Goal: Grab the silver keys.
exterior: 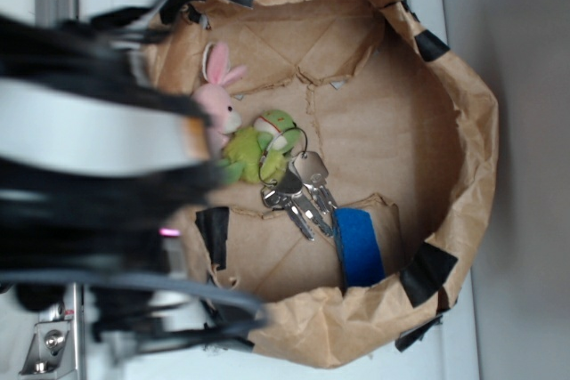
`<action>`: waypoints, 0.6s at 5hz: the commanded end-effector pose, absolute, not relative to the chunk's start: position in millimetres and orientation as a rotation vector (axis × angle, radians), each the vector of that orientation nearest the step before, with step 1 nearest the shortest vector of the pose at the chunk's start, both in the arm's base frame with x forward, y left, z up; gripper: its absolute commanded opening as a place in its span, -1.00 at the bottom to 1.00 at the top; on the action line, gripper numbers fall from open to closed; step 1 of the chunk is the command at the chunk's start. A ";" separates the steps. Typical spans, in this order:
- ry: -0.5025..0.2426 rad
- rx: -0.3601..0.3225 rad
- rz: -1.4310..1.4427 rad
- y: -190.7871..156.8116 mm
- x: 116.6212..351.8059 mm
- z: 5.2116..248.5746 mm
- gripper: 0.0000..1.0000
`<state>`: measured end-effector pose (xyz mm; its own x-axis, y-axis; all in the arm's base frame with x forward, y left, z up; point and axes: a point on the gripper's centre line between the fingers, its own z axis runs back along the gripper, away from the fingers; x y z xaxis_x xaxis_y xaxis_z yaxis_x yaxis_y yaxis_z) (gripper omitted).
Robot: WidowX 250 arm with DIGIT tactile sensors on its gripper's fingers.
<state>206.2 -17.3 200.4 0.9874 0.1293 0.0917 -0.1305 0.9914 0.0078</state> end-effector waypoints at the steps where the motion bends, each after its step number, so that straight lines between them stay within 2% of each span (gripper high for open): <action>1: -0.132 -0.110 0.303 13.6 250.0 171.4 1.00; 2: -0.132 -0.139 0.362 24.7 254.2 136.8 1.00; 3: -0.136 -0.101 0.379 34.8 250.3 106.3 1.00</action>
<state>246.9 24.8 98.1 0.9307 0.3578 0.0759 -0.3479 0.9301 -0.1176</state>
